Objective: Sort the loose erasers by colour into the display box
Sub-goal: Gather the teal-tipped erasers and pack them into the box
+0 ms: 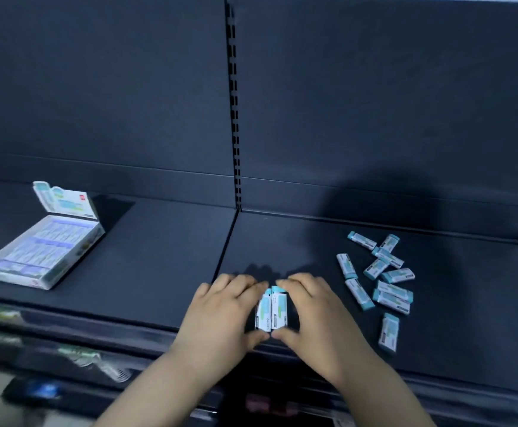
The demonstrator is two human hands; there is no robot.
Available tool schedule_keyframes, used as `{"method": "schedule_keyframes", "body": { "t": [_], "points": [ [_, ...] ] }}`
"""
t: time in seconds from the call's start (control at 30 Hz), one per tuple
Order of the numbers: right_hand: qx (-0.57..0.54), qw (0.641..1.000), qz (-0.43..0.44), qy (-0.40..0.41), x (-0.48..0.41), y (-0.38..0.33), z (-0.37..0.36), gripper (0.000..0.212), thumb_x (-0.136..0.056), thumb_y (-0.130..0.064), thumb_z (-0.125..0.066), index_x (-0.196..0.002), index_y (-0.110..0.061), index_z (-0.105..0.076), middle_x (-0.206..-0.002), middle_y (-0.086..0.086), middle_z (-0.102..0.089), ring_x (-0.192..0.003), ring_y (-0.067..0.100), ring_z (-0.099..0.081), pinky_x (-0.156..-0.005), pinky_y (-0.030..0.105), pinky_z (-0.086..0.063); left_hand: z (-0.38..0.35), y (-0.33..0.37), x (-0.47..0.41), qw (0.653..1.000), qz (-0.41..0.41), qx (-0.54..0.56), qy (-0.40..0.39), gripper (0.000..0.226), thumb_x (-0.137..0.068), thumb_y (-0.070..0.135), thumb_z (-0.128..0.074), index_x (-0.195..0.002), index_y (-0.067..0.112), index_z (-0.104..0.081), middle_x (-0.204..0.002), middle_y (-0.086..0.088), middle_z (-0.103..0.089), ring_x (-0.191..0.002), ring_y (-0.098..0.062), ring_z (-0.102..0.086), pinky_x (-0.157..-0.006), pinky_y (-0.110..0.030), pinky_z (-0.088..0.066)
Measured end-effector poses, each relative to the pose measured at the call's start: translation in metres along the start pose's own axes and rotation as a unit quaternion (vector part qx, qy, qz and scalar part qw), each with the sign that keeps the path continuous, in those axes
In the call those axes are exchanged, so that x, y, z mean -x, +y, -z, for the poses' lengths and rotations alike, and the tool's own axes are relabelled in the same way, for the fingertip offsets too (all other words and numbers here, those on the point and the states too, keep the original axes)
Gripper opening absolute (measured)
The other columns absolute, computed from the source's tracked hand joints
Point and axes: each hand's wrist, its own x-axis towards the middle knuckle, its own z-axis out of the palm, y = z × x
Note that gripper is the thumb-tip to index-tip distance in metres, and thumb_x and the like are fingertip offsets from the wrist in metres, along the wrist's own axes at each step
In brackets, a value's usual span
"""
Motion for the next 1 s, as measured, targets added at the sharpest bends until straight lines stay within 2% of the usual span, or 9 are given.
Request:
{"method": "schedule_keyframes", "body": {
  "t": [0.2,0.4,0.57,0.7,0.87,1.0],
  "points": [
    [-0.008,1.000,0.006,-0.002,0.008,-0.022,-0.010,0.072,-0.076,-0.038,-0.070,-0.138,-0.025,-0.036,-0.132,-0.013,-0.039,-0.120,0.008,-0.035,-0.104,0.023,-0.031,0.009,-0.009,0.019,0.999,0.031,-0.032,0.005,0.079,-0.037,0.060,-0.083,-0.108,0.028,-0.067,-0.098,0.015,-0.065,-0.084,-0.009,-0.062,-0.063,-0.023,-0.046],
    [-0.003,1.000,0.012,-0.008,-0.011,-0.052,-0.014,0.069,-0.080,-0.041,-0.065,-0.139,-0.027,-0.031,-0.134,-0.014,-0.034,-0.121,0.006,-0.031,-0.104,0.020,-0.027,0.018,-0.045,0.028,0.999,0.020,-0.036,0.024,0.080,-0.036,0.061,-0.082,-0.108,0.028,-0.068,-0.096,0.016,-0.065,-0.082,-0.009,-0.062,-0.064,-0.022,-0.045],
    [-0.007,1.000,0.005,-0.008,-0.049,-0.099,-0.037,0.066,-0.078,-0.039,-0.067,-0.135,-0.030,-0.035,-0.131,-0.015,-0.036,-0.119,0.005,-0.032,-0.100,0.018,-0.029,0.025,-0.108,0.033,0.999,-0.002,-0.029,0.043,0.080,-0.035,0.062,-0.082,-0.107,0.028,-0.068,-0.095,0.015,-0.064,-0.080,-0.010,-0.062,-0.061,-0.023,-0.046],
    [-0.020,1.000,-0.010,-0.001,-0.085,-0.147,-0.063,0.067,-0.077,-0.039,-0.067,-0.136,-0.029,-0.035,-0.131,-0.015,-0.036,-0.122,0.005,-0.031,-0.103,0.018,-0.028,0.036,-0.175,0.039,0.997,-0.025,-0.026,0.065,0.079,-0.037,0.060,-0.082,-0.107,0.028,-0.068,-0.095,0.015,-0.064,-0.081,-0.010,-0.061,-0.061,-0.023,-0.047],
    [-0.021,0.999,-0.009,0.028,-0.128,-0.203,-0.092,0.055,-0.081,-0.033,-0.061,-0.132,-0.031,-0.039,-0.125,-0.016,-0.038,-0.115,0.004,-0.034,-0.096,0.017,-0.031,0.044,-0.251,0.047,0.995,-0.041,0.006,0.090,0.075,-0.042,0.050,-0.081,-0.111,0.025,-0.066,-0.100,0.011,-0.064,-0.087,-0.013,-0.057,-0.067,-0.027,-0.051],
    [-0.016,1.000,-0.014,0.017,-0.146,-0.224,-0.101,0.060,-0.080,-0.037,-0.062,-0.133,-0.030,-0.037,-0.127,-0.015,-0.037,-0.116,0.005,-0.034,-0.098,0.018,-0.032,0.049,-0.282,0.050,0.995,-0.038,0.020,0.086,0.073,-0.046,0.052,-0.079,-0.112,0.026,-0.064,-0.101,0.013,-0.062,-0.090,-0.009,-0.049,-0.070,-0.026,-0.049]
  ]
}}
